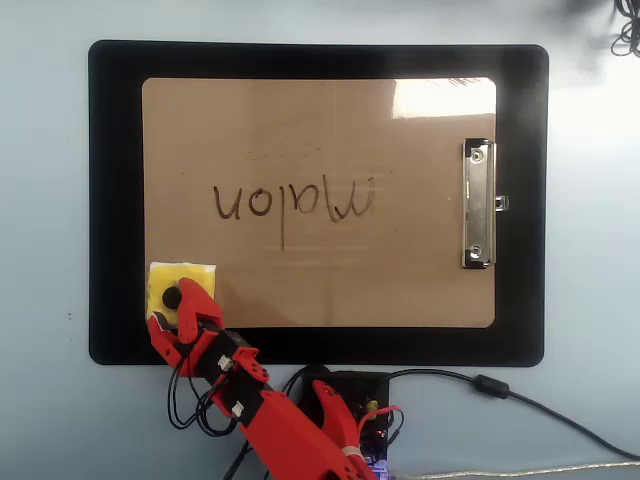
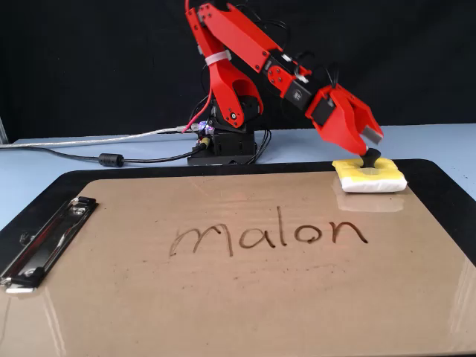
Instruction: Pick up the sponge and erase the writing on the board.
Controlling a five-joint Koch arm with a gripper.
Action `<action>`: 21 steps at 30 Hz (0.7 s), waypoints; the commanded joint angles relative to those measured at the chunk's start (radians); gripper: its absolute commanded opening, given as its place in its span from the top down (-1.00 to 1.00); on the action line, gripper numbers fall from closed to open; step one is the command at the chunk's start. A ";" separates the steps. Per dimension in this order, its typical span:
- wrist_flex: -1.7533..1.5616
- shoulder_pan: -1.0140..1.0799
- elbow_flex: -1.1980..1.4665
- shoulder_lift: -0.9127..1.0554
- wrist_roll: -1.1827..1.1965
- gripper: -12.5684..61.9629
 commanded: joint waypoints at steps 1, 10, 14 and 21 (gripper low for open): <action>-0.140 -0.011 -0.017 -0.028 -0.018 -0.25; -0.287 -0.006 0.038 -0.178 -0.023 -0.25; -0.287 0.005 0.048 -0.207 -0.026 -0.17; -0.311 0.092 0.060 -0.187 -0.038 0.78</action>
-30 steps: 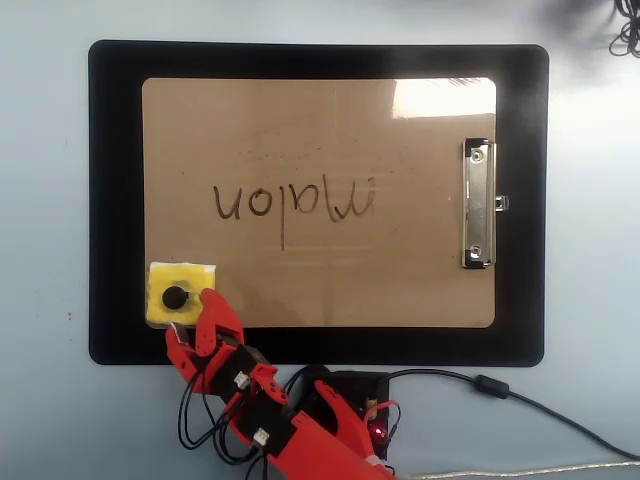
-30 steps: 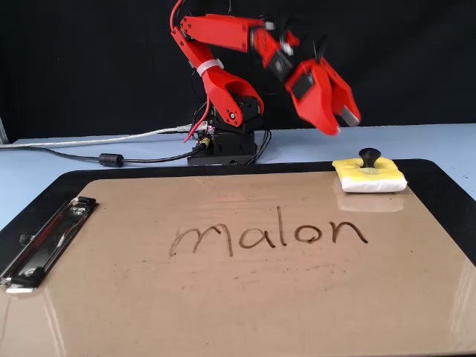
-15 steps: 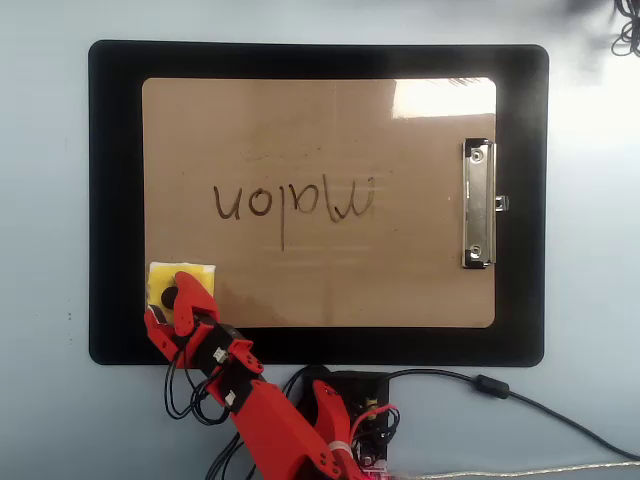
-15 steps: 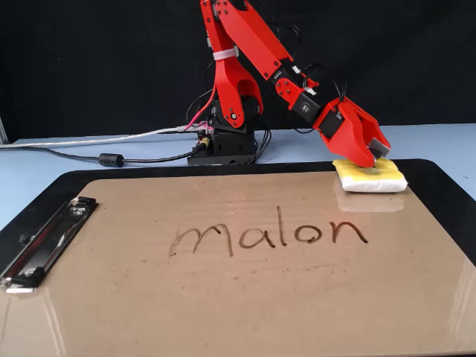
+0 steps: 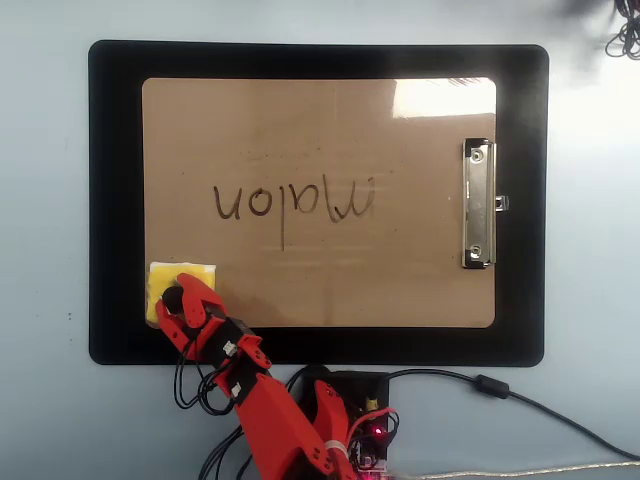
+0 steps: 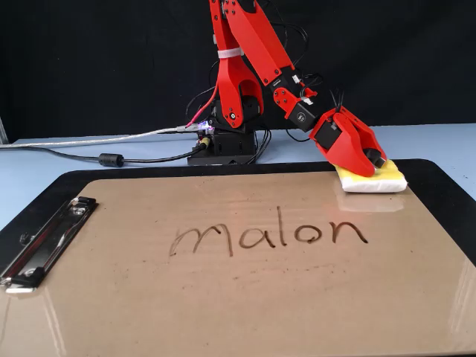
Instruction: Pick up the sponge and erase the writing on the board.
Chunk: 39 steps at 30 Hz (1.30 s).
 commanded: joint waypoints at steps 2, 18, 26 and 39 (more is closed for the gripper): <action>-0.046 0.049 0.012 0.072 -0.025 0.88; 0.974 0.830 -0.337 0.594 0.080 0.88; 0.566 1.232 -0.319 0.353 0.187 0.88; 0.121 1.278 -0.130 0.091 0.000 0.88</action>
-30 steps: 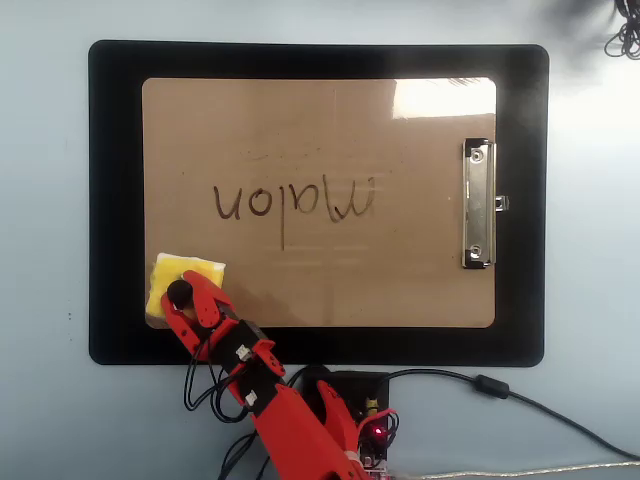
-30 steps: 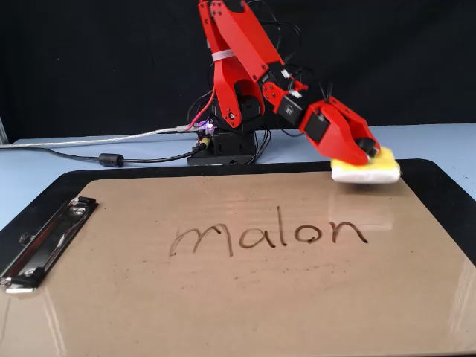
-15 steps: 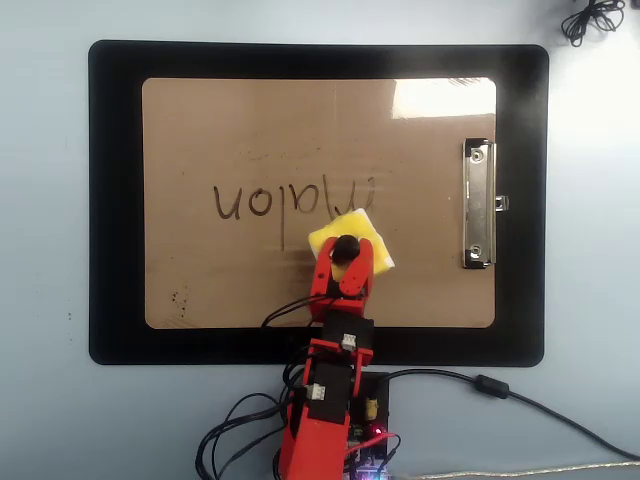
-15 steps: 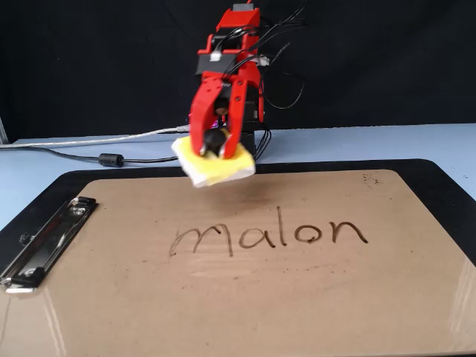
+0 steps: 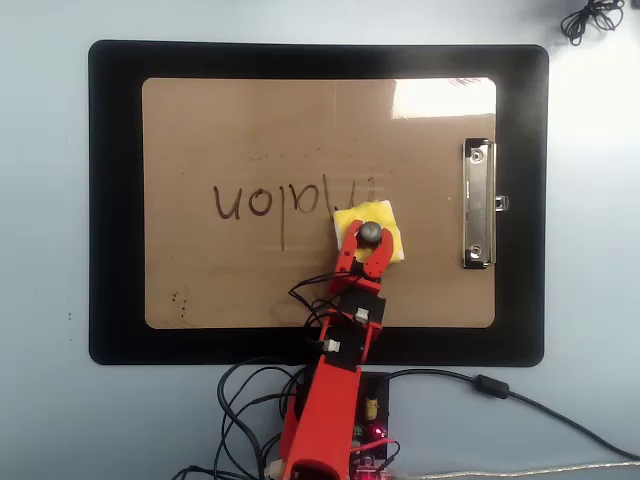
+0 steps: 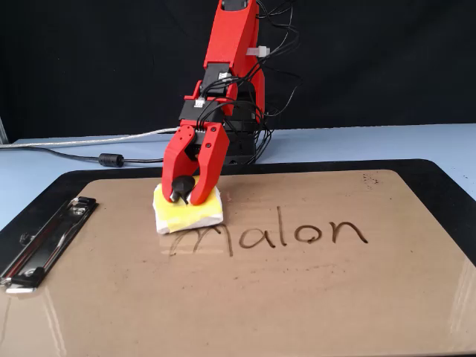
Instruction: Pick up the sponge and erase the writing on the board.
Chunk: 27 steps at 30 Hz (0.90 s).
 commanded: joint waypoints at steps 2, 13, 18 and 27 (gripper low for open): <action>-0.242 0.006 -0.038 -0.147 -0.032 0.88; -0.353 -0.008 0.029 -0.172 -0.051 0.88; -0.353 -0.035 0.186 -0.026 -0.055 0.88; -0.350 -0.150 -0.356 -0.569 -0.130 0.88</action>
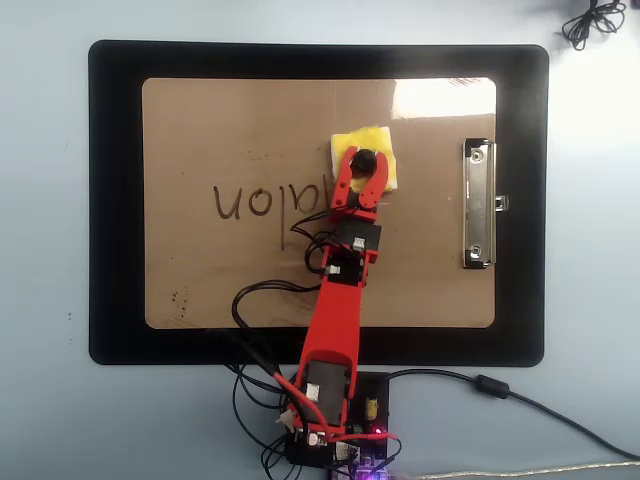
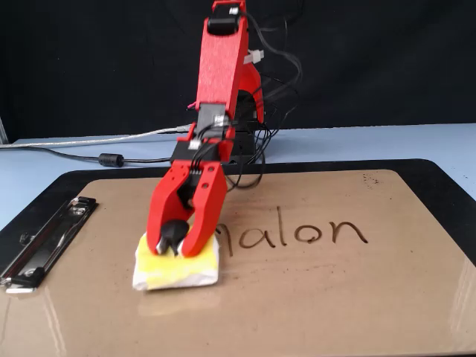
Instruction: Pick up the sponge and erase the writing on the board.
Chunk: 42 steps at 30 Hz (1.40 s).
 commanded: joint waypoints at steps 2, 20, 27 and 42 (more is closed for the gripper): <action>0.006 0.005 0.210 0.181 -0.038 0.88; 0.127 -0.002 0.215 0.216 -0.017 0.88; 0.347 -0.005 0.515 0.655 0.006 0.88; 0.353 -0.083 0.446 0.561 0.018 0.88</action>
